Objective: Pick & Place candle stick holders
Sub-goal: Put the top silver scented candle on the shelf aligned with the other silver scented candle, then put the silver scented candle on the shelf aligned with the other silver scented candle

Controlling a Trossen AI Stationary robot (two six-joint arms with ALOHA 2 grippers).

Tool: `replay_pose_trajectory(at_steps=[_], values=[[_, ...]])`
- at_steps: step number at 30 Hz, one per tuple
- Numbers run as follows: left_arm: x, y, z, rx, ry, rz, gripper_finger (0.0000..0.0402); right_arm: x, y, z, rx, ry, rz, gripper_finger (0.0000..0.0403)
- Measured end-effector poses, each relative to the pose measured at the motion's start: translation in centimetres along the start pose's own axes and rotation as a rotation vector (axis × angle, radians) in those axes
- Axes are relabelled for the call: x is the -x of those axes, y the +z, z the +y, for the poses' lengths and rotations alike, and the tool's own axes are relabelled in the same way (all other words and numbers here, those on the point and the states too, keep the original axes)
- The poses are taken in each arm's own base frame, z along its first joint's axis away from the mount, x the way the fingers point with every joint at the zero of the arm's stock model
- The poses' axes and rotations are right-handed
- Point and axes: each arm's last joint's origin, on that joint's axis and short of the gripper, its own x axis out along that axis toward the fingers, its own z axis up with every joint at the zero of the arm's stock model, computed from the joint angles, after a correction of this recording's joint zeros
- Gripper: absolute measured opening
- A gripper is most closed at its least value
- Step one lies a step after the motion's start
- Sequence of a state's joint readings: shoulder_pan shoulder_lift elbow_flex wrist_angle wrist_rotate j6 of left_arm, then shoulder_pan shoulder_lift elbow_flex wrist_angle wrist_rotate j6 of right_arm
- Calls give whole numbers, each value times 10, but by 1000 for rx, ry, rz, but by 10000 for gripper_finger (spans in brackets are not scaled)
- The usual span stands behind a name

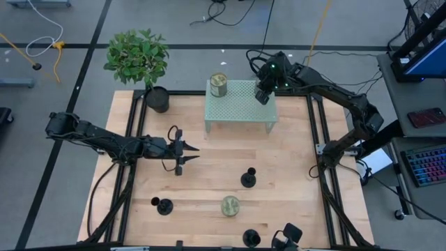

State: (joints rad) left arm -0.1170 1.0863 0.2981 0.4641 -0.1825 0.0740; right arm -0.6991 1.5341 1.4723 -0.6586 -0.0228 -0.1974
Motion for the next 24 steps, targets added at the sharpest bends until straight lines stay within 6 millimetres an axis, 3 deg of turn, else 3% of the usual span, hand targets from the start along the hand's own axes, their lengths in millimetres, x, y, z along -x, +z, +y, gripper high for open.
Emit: replay_pose_trajectory(at_steps=[8, 14, 19, 24], values=[[0, 0, 0, 4, 0, 5, 122, 3, 5, -1, 23, -10, -53, 98], [0, -1, 0, 31, -1, 6, 122, 28, 15, 8, 113, -22, -178, 116], [0, -2, 0, 35, -2, 19, 122, 60, 19, 34, 114, 44, -264, 113], [0, -2, 0, 35, -2, 18, 122, 80, 17, 83, 157, 291, -297, 112]])
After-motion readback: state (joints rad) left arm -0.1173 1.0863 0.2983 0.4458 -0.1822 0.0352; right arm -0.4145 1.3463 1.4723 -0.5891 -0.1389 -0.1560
